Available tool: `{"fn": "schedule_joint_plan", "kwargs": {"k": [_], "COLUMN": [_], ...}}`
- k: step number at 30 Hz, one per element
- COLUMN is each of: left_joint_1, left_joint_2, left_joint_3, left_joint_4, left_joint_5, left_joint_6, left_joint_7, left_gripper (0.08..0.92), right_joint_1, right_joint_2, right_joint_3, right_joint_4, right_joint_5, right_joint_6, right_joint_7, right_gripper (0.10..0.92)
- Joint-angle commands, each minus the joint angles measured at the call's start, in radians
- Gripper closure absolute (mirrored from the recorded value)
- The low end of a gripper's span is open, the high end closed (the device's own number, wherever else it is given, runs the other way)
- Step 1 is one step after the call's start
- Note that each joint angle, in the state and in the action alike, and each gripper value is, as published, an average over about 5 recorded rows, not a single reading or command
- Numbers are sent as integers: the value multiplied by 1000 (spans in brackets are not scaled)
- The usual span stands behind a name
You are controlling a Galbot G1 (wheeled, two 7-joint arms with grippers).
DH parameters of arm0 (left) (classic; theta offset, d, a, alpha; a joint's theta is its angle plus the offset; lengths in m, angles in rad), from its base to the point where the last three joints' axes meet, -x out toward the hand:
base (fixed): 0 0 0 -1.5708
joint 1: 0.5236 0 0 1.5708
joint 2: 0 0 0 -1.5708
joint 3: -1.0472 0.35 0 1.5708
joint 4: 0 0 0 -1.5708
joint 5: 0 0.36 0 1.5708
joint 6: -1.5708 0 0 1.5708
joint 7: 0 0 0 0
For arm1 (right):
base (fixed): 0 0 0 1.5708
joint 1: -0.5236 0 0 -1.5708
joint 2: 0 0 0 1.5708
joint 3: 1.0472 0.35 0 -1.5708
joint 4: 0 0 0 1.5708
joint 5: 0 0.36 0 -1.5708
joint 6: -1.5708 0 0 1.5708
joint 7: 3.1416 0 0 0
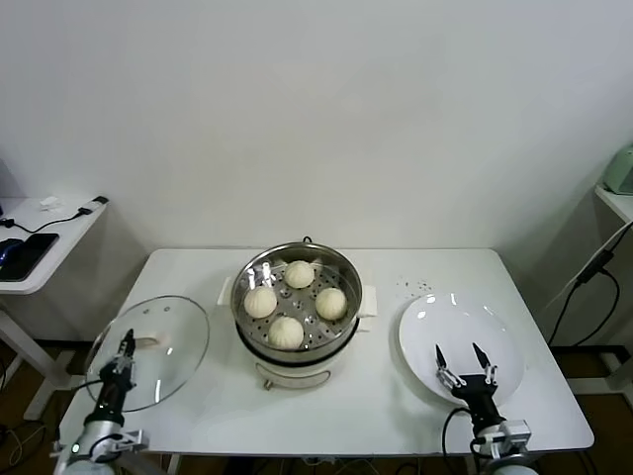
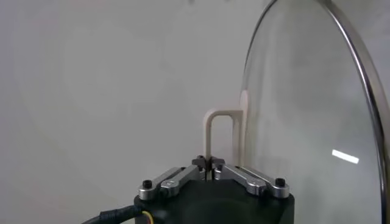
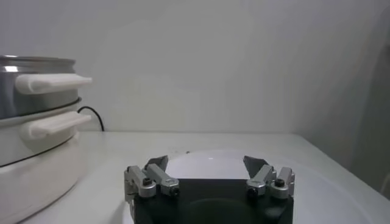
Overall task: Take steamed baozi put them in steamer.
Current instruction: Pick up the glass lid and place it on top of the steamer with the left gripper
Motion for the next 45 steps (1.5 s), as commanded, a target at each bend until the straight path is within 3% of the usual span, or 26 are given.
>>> {"fn": "schedule_joint_plan", "kwargs": {"k": [1,9,17,27,35,45], "left_joint_1": [79,-1,-162,-318,-373,-396], "left_joint_2": [146,116,49,-121,-257,-291], "left_joint_3": [-76,49,391,707,826,839], "left_joint_4": [-399,-578,-655,-552,-440,-358], "left_joint_5": [-238,-156,74,314,434,480], "left_joint_6": [154,327,549,718,761,765], "left_joint_7": [299,445,530,610,618,613], "left_gripper": [870,870,870,870,870,870], "right_joint_1": [-7,-12,-14,-15,-21,-21], "right_joint_2": [3,7,4,1,-4,-2], "right_joint_3": [3,6,7,5,13,17], "right_joint_4": [-1,-13,-37,-47,-47,-60], "right_joint_5": [-26,-27,-29,-30,-25,-24], "right_joint_6": [-2,8,37,50,58,79], "right_joint_7": [11,9,5,4,6,15], "right_gripper": [203,203,203,203,203,203]}}
